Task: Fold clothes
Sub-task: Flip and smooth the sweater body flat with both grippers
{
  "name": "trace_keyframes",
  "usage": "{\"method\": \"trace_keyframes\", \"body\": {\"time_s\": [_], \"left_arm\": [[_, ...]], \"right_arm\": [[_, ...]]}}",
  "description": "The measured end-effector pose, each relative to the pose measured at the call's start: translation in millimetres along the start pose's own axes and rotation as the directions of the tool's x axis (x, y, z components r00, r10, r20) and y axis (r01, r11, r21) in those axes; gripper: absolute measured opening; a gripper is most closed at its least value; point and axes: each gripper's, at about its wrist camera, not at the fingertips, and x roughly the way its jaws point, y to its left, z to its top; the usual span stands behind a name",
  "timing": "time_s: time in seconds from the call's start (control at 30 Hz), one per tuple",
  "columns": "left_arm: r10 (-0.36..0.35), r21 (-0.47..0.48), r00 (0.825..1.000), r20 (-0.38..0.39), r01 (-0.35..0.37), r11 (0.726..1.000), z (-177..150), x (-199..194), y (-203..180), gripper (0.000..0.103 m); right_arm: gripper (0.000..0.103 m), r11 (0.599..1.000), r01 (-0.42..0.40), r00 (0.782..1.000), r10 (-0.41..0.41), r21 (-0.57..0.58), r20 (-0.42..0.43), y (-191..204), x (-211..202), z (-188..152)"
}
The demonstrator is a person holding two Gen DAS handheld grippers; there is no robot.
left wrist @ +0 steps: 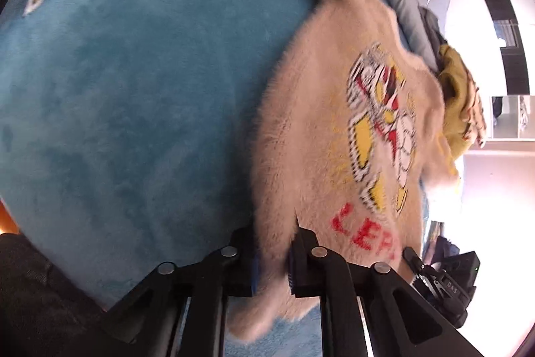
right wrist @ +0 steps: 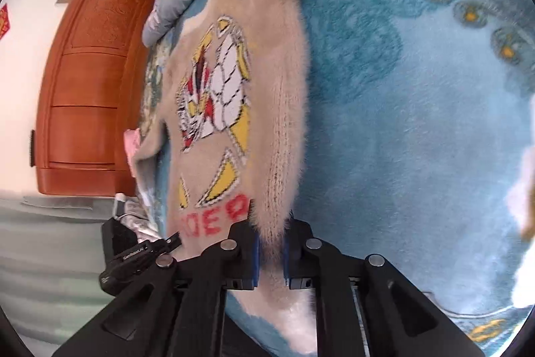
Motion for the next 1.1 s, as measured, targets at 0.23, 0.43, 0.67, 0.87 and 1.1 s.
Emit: {"method": "trace_keyframes", "body": {"time_s": [0.23, 0.43, 0.67, 0.87, 1.1], "left_arm": [[0.117, 0.034, 0.993, 0.007, -0.117, 0.992, -8.2, -9.8, -3.8, 0.012], [0.102, -0.041, 0.994, 0.033, -0.100, 0.994, -8.1, -20.7, 11.5, 0.015], [0.177, -0.105, 0.971, 0.160, -0.162, 0.981, -3.3, -52.8, 10.9, 0.020], [0.184, -0.043, 0.945, 0.270, -0.179, 0.983, -10.3, -77.7, -4.1, 0.039], [0.205, 0.103, 0.966, 0.156, -0.223, 0.969, -25.4, -24.7, -37.9, 0.040]], "right_arm": [[0.010, 0.997, 0.047, 0.999, -0.045, -0.060, 0.029, 2.1, -14.6, -0.7], [0.011, 0.997, 0.074, 0.997, -0.074, 0.004, -0.011, -22.1, -6.5, -4.6], [0.015, 0.976, 0.219, 0.968, -0.218, 0.009, 0.124, -39.1, -54.8, 20.7], [0.035, 0.975, 0.157, 0.930, -0.201, 0.160, 0.308, -63.6, -93.7, 64.1], [0.043, 0.943, 0.208, 0.836, -0.310, 0.261, 0.453, -80.7, -128.6, 129.8]]}}
